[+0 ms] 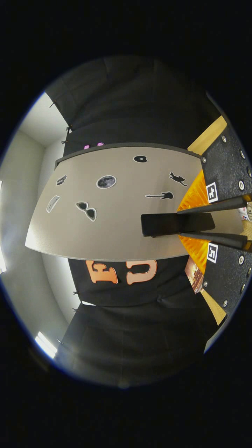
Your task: Open the shoe cabinet door, grab the shoes and put them into the shoe cabinet, then close the shoe cabinet door.
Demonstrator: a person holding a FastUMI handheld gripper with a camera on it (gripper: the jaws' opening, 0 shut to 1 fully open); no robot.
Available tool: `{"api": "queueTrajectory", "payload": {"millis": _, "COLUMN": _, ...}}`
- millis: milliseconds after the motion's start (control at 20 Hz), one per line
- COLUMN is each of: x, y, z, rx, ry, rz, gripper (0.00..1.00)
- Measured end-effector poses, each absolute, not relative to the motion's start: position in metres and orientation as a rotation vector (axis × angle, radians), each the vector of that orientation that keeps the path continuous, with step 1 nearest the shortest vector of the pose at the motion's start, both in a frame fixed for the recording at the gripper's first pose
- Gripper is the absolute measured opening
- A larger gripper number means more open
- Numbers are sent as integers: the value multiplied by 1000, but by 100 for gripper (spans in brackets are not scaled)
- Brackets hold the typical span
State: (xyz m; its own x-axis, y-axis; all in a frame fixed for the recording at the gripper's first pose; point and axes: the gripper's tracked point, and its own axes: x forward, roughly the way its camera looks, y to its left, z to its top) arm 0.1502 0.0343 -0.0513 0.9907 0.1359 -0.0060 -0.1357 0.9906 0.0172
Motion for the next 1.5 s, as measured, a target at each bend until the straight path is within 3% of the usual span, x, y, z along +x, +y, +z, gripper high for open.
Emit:
{"api": "queueTrajectory", "payload": {"millis": 1050, "x": 117, "y": -34, "z": -51, "rx": 45, "ry": -10, "rz": 53, "gripper": 27}}
{"api": "queueTrajectory", "payload": {"millis": 1500, "x": 117, "y": -98, "z": -49, "rx": 121, "ry": -28, "rz": -64, "gripper": 27}}
